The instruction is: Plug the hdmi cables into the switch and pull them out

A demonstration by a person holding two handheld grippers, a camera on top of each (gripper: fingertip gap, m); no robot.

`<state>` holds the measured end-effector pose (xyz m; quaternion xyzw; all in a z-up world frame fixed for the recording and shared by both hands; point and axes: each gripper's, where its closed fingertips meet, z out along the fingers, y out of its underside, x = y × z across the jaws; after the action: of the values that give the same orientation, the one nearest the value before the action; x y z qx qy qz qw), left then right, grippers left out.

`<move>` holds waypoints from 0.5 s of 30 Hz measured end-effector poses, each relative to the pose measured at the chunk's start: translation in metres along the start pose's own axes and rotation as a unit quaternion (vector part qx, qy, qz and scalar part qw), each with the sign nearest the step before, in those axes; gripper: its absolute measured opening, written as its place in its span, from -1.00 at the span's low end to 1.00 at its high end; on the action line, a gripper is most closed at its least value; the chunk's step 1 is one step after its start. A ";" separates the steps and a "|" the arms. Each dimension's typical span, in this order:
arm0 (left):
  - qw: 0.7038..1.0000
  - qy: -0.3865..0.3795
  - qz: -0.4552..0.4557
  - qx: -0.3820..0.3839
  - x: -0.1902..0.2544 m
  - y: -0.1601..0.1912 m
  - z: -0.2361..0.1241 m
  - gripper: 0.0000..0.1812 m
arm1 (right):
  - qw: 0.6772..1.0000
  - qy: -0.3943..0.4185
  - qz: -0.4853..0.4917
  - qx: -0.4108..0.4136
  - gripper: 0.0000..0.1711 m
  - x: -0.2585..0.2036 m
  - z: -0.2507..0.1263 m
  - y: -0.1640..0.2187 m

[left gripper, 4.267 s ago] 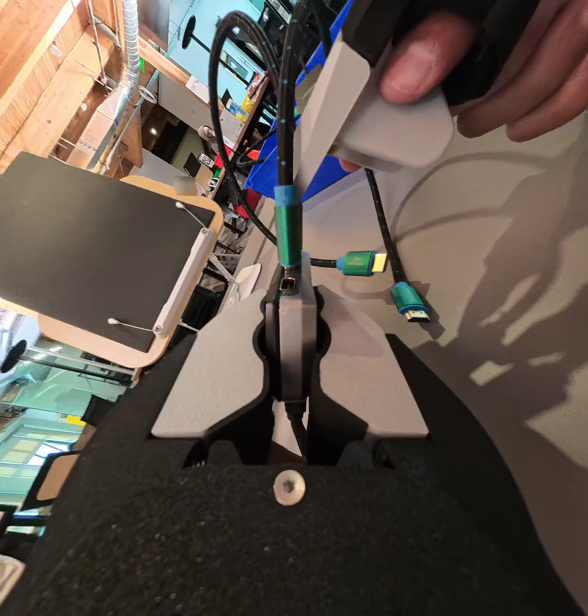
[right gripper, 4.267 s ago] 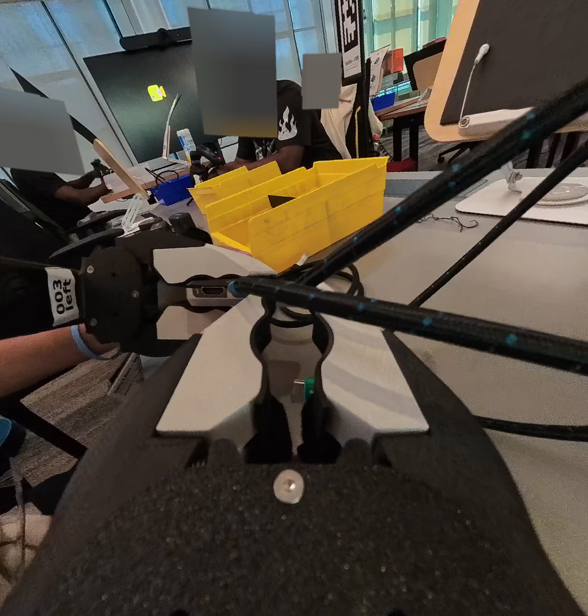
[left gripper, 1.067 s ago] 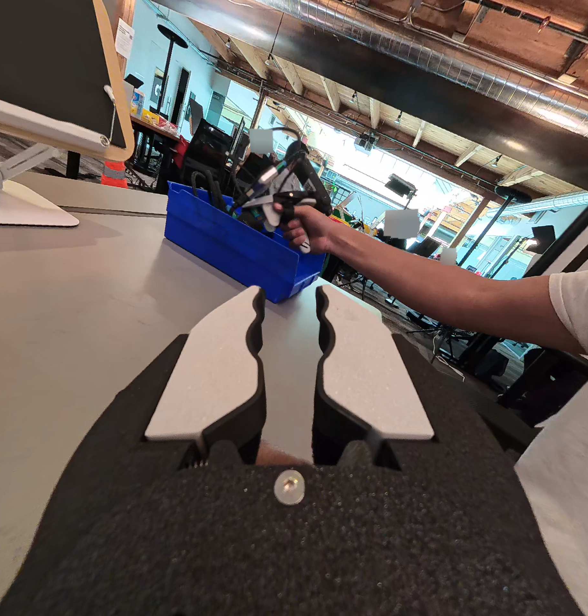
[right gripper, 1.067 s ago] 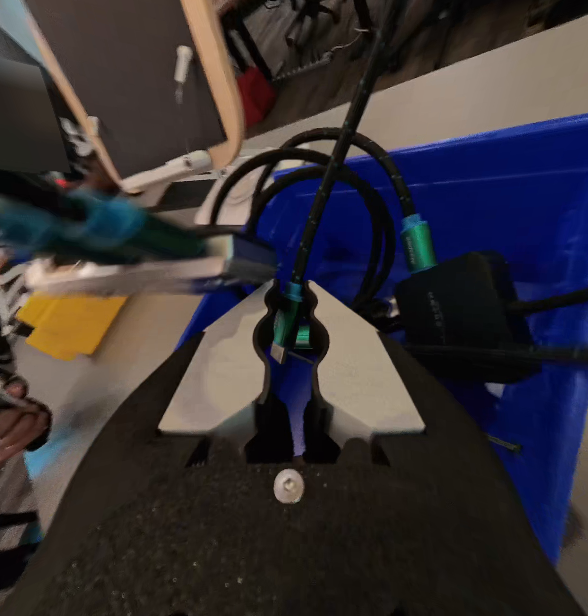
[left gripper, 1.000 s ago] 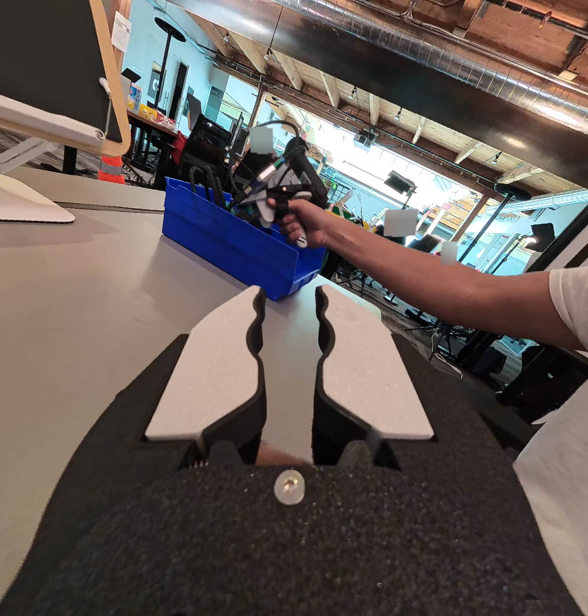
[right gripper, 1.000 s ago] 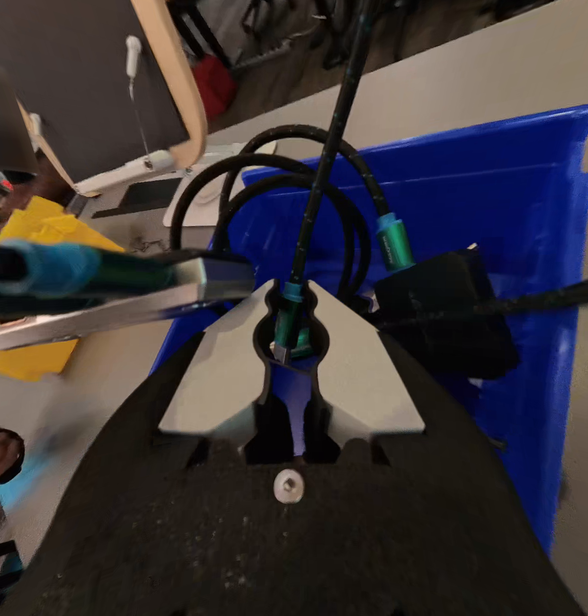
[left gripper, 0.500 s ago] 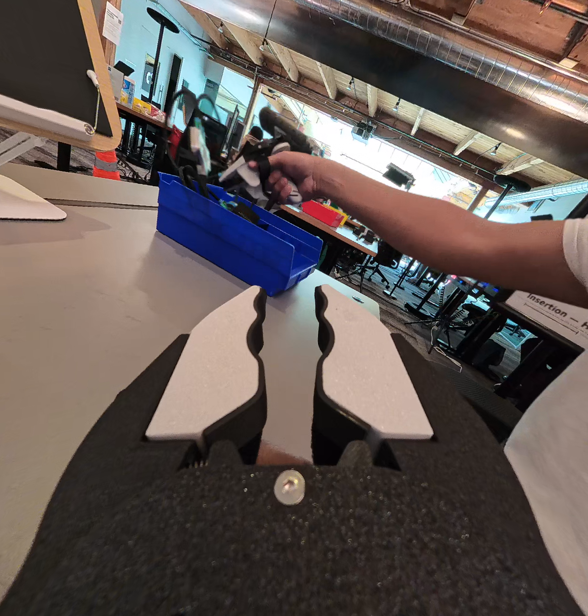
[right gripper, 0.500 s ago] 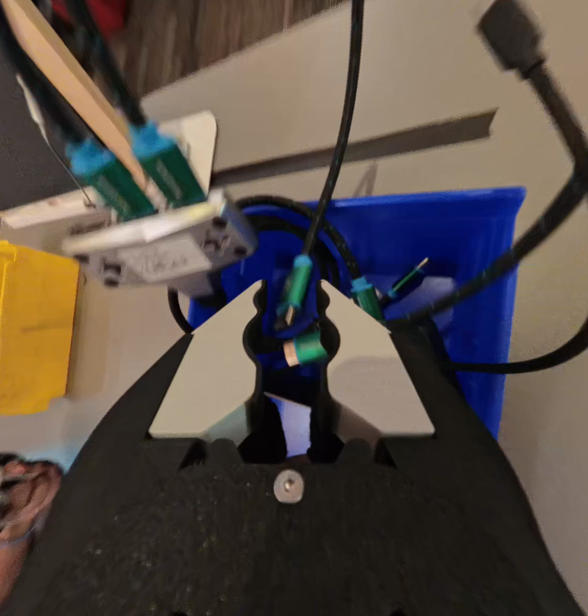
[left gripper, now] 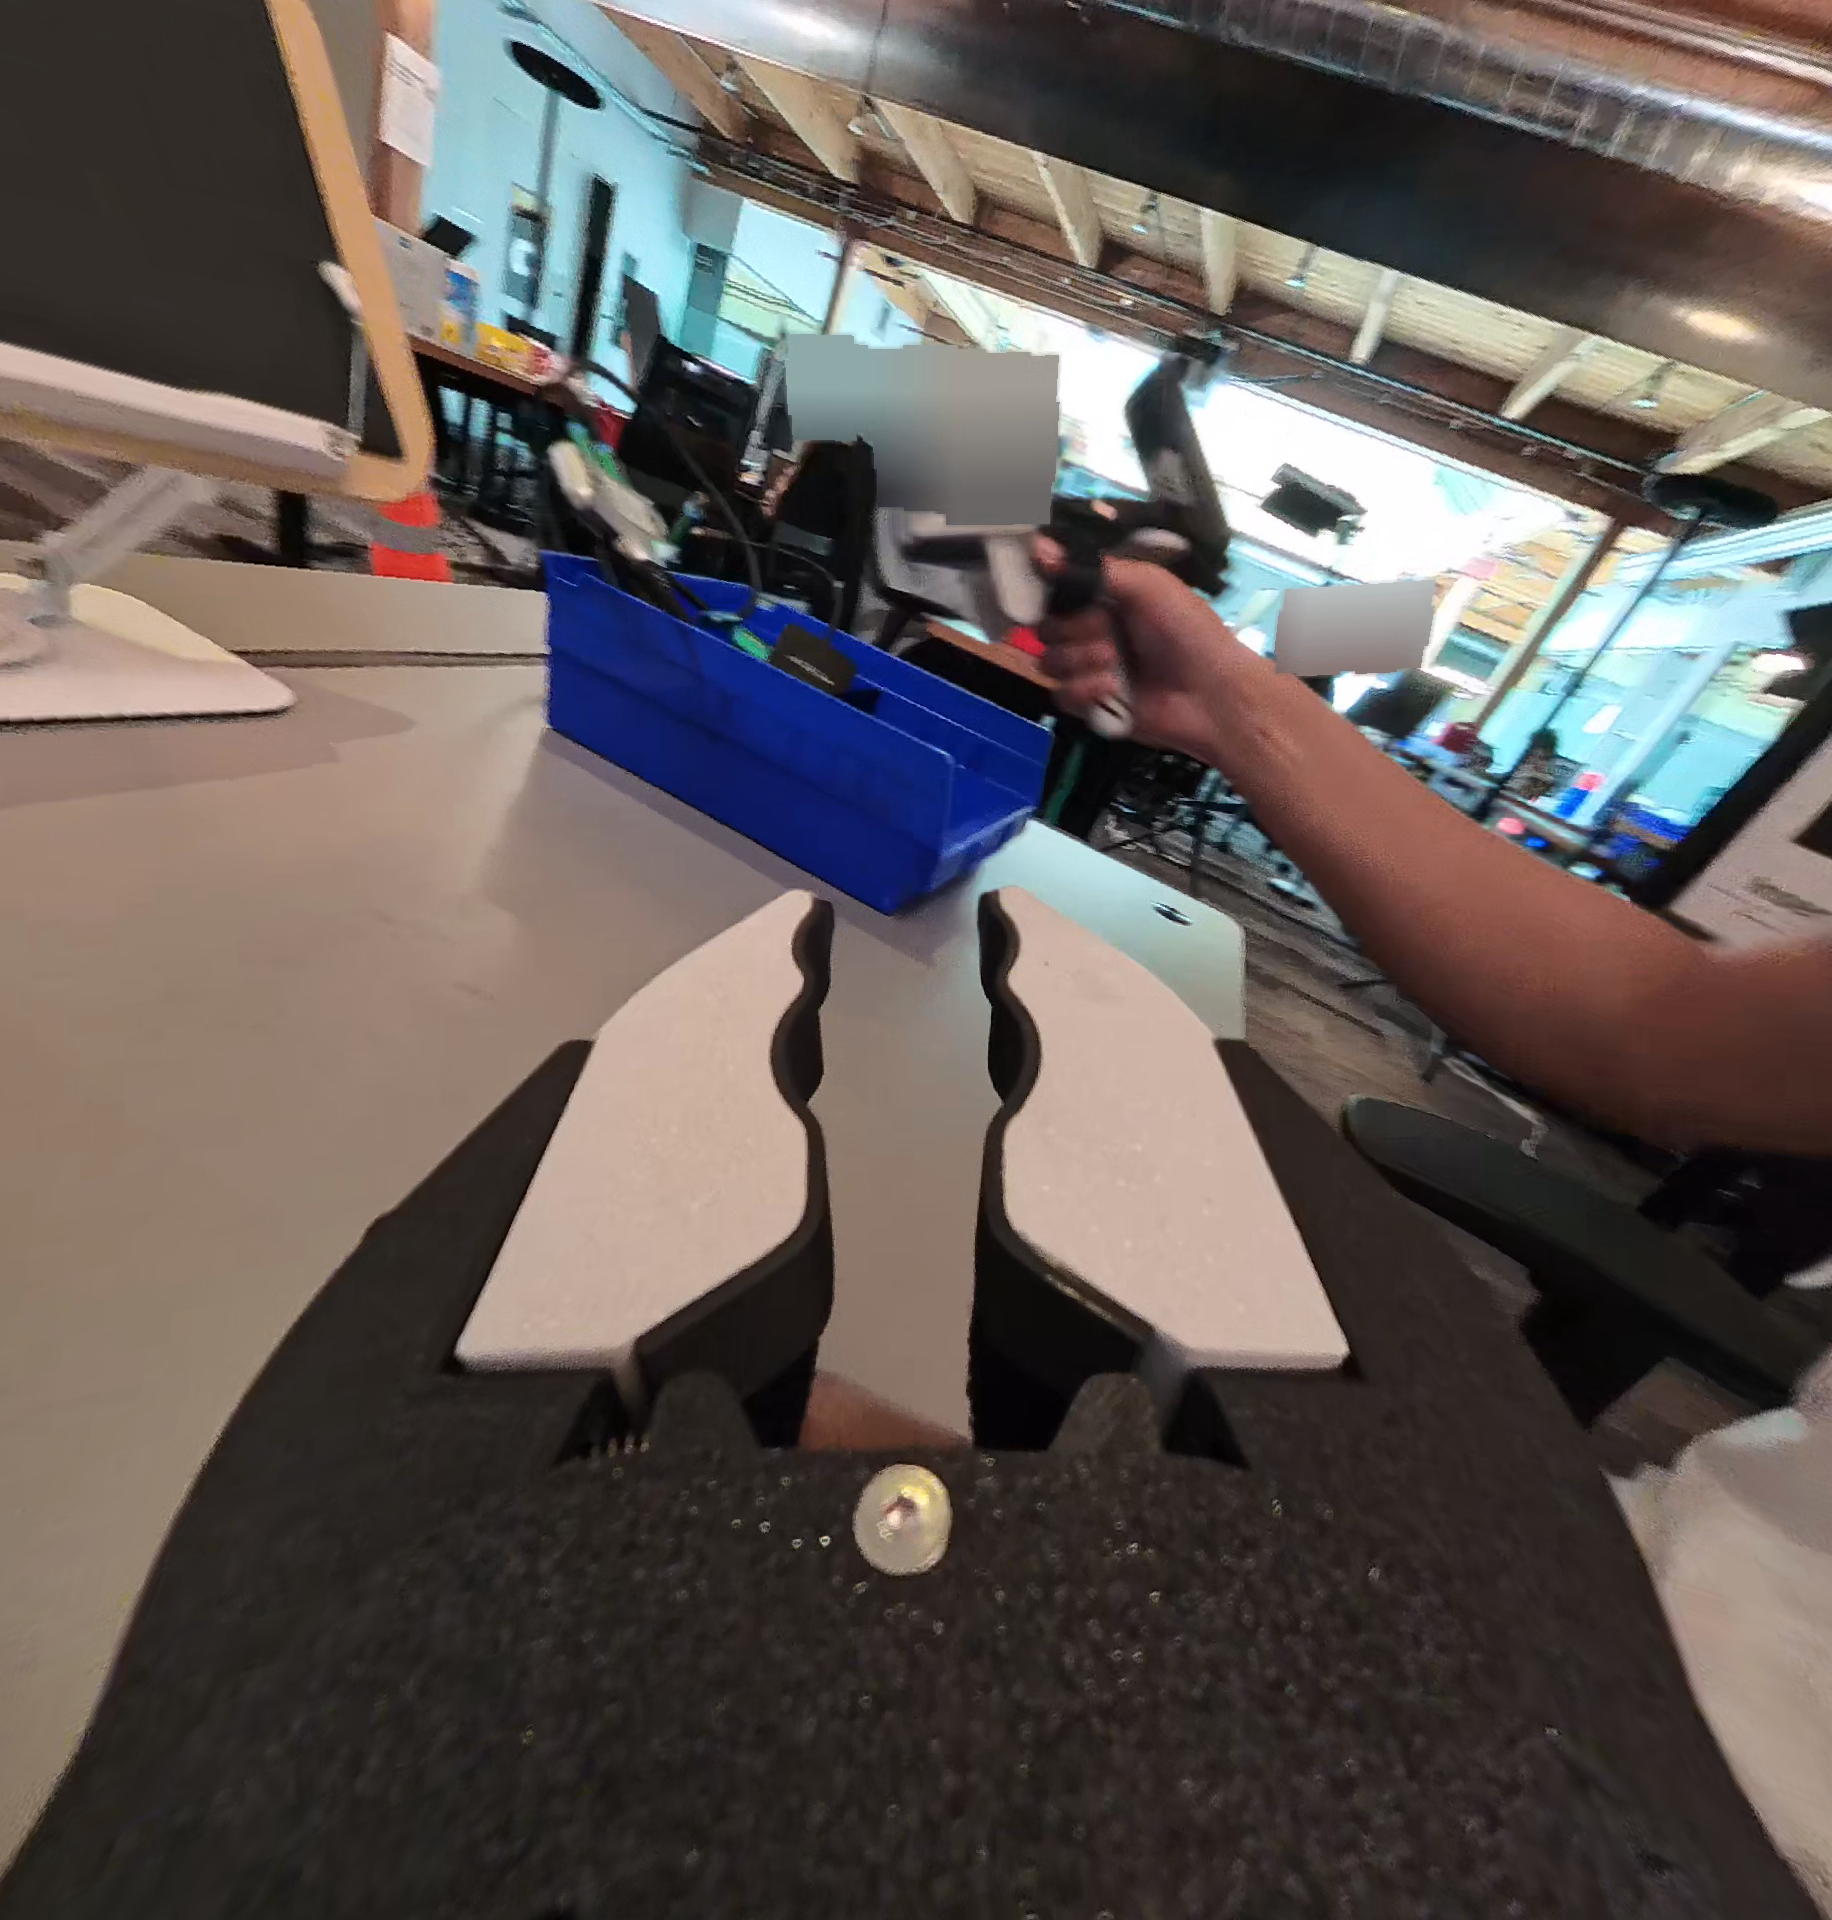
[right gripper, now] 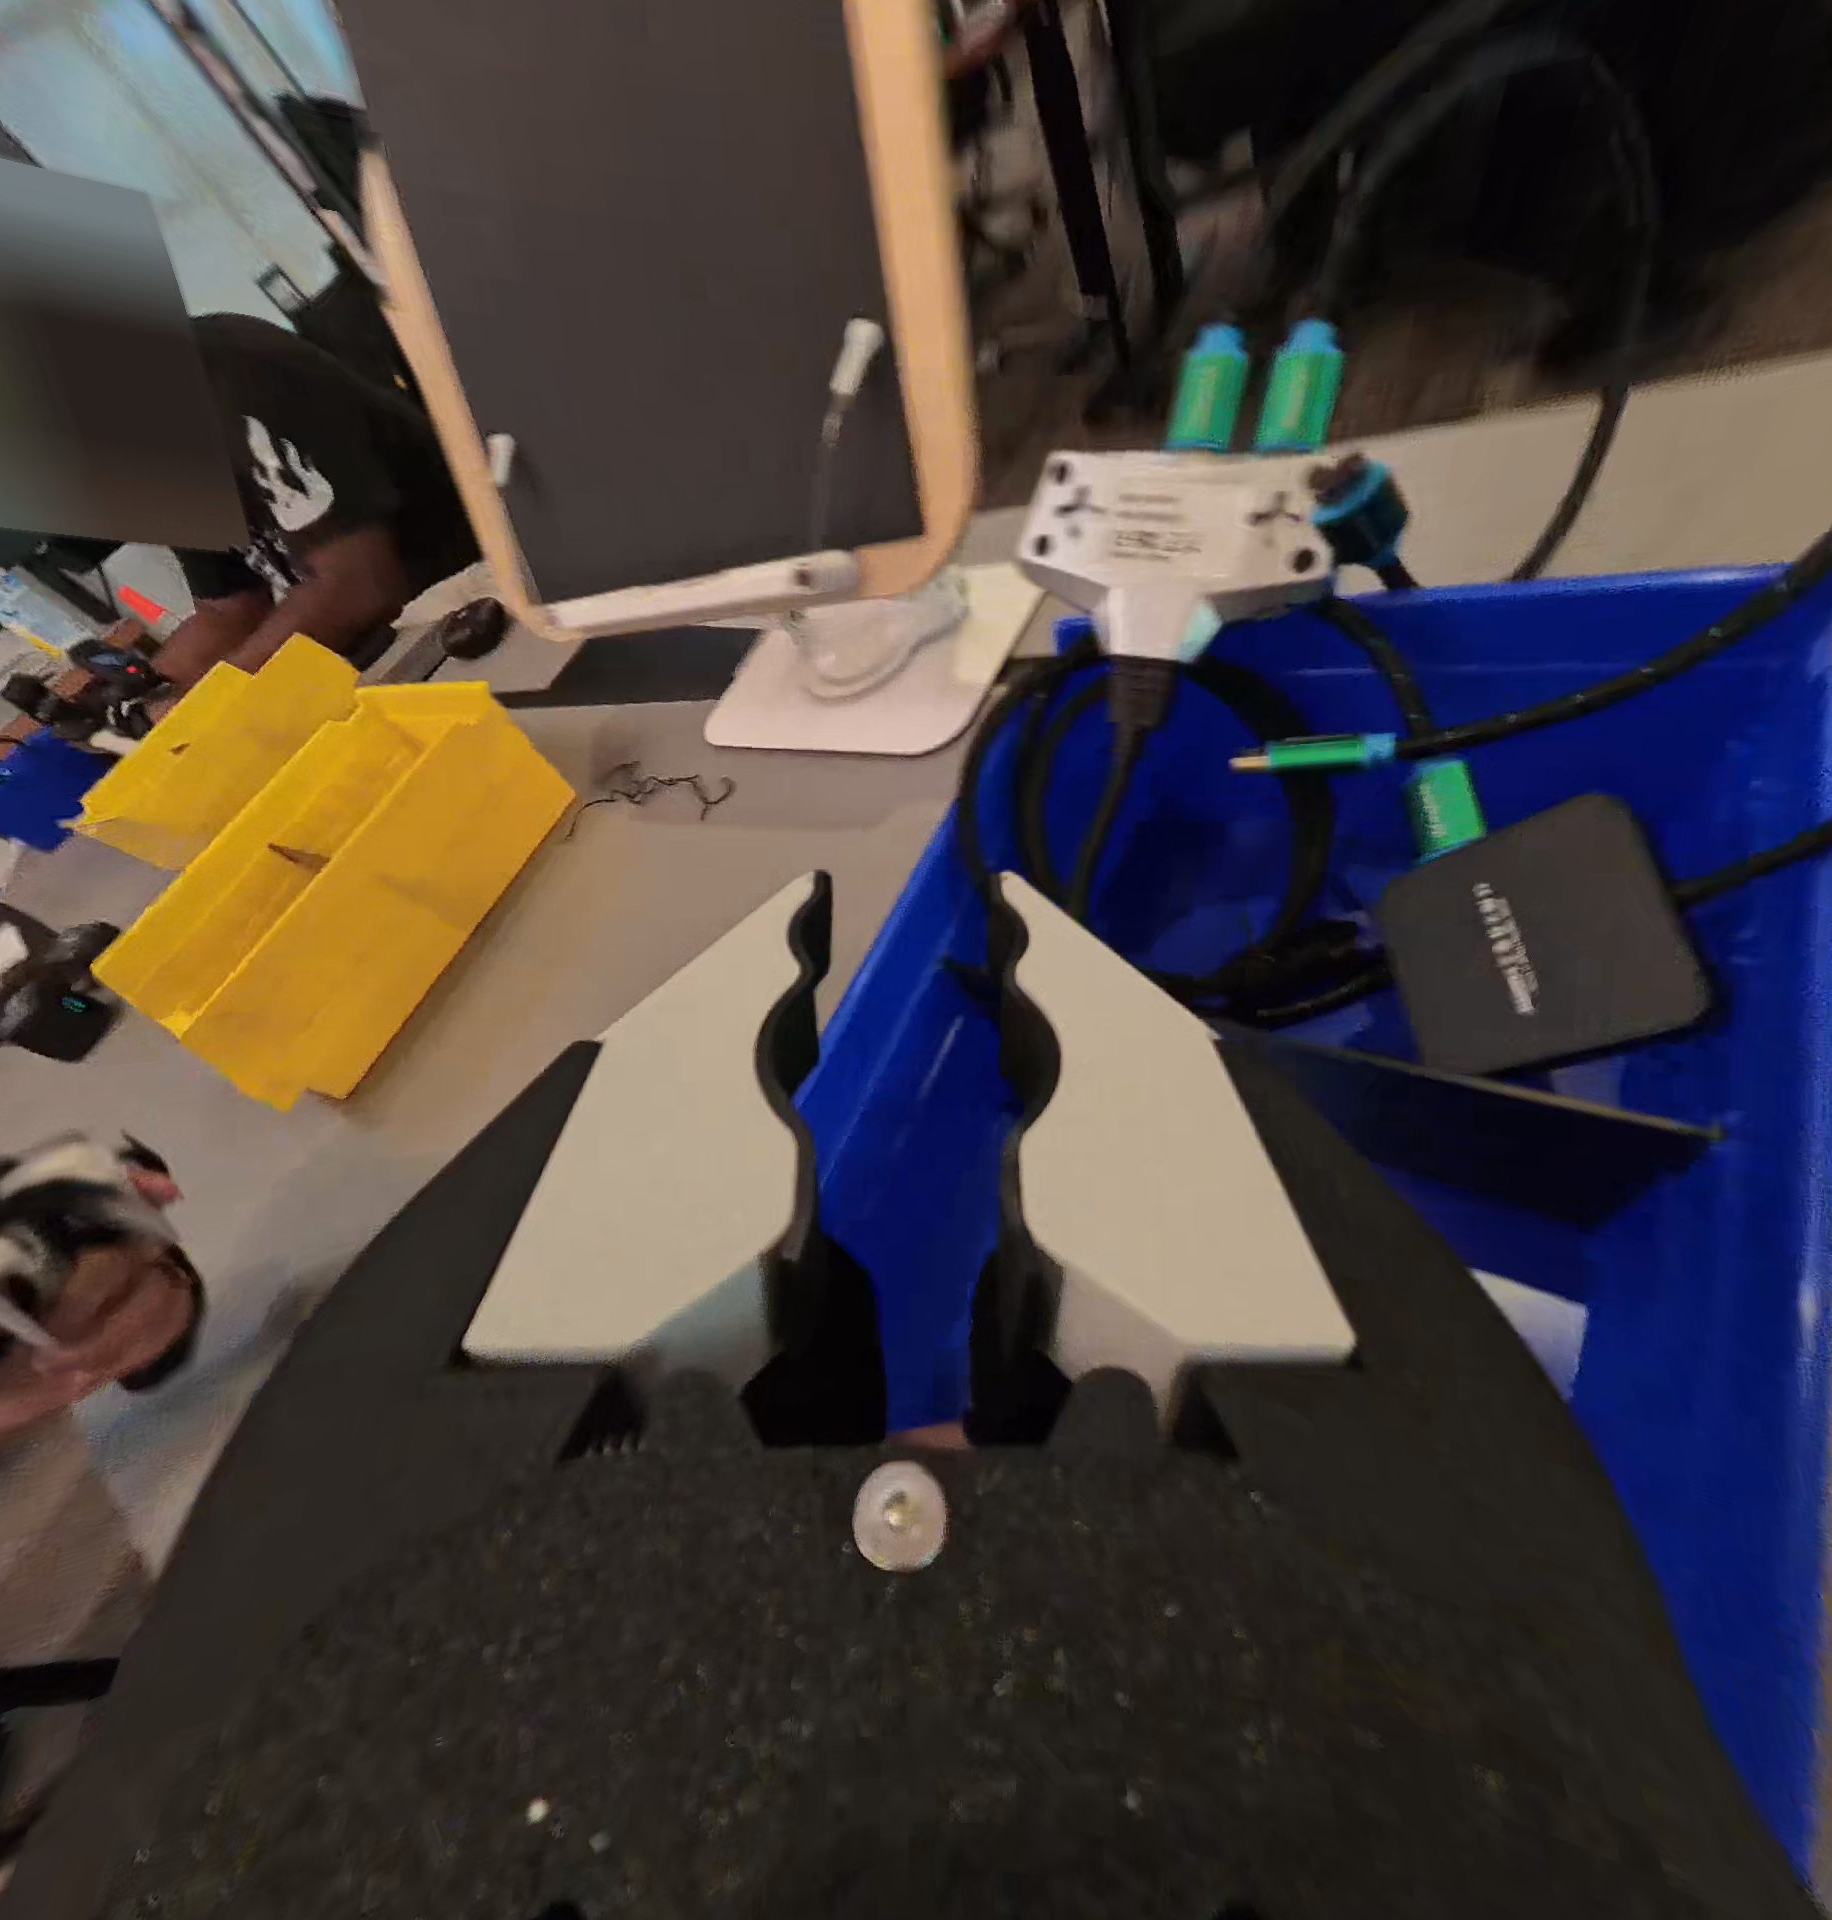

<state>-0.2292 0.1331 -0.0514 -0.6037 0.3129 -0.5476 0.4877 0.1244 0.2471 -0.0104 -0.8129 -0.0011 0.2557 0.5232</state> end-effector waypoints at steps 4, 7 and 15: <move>0.992 -0.118 0.040 -0.016 -0.023 -0.007 -0.014 -0.72 | 0.990 0.058 -0.114 0.066 -0.66 -0.039 -0.035 0.051; 0.971 -0.210 0.110 -0.029 -0.029 -0.008 -0.045 -0.71 | 0.974 0.134 -0.157 0.095 -0.66 -0.046 -0.057 0.093; 0.912 -0.401 0.085 0.015 -0.074 -0.020 -0.157 -0.74 | 0.954 0.236 -0.150 0.107 -0.50 -0.019 -0.072 0.142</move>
<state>-0.3988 0.1691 -0.0709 -0.7366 0.1328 -0.2204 0.6254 0.1005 0.1165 -0.1008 -0.7798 0.0281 -0.0260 0.6249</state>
